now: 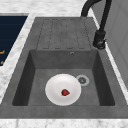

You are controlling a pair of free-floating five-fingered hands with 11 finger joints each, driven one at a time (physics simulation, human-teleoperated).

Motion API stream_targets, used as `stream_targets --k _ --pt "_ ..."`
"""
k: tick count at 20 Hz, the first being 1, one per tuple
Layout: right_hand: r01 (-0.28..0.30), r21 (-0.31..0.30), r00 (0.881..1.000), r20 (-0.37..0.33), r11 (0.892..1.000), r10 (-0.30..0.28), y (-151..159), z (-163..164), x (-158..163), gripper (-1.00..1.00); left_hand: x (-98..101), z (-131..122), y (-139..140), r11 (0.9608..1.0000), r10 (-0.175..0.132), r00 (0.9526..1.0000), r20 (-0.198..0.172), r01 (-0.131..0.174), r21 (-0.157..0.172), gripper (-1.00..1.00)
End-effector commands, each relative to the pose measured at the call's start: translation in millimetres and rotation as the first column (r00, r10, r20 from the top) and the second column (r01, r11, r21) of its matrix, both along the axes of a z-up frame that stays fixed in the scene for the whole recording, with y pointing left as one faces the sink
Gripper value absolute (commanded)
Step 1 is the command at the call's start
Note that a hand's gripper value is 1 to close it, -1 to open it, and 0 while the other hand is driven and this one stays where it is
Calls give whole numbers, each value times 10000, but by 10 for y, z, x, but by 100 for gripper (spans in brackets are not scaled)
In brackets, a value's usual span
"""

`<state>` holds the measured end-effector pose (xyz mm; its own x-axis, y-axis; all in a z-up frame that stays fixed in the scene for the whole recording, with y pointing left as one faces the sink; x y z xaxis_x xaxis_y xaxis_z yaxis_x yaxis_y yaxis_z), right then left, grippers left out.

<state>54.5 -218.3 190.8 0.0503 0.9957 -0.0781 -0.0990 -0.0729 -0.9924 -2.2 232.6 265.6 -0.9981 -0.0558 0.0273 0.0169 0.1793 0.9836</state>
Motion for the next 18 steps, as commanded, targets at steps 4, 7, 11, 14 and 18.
stream_targets --k 4,7,11,14,18 --pt "72 -128 9998 -169 9999 -74 30 103 240 -100 2 -1 -3 10000 65 9999 112 -64 -57 0" --pt "54 -70 9997 -238 10000 -56 61 143 340 -100 4 -2 -5 9999 106 9998 195 -105 -89 0" --pt "98 -99 9999 -37 9999 -98 49 310 511 -100 6 -3 -6 9998 148 9995 269 -145 -123 0" --pt "-6 -112 9998 -194 9999 4 58 377 724 -100 8 -3 -7 9998 172 9994 304 -167 -143 0" --pt "-8 -27 9995 -313 10000 7 122 414 1065 -100 10 -4 -8 9997 194 9992 335 -189 -163 0"
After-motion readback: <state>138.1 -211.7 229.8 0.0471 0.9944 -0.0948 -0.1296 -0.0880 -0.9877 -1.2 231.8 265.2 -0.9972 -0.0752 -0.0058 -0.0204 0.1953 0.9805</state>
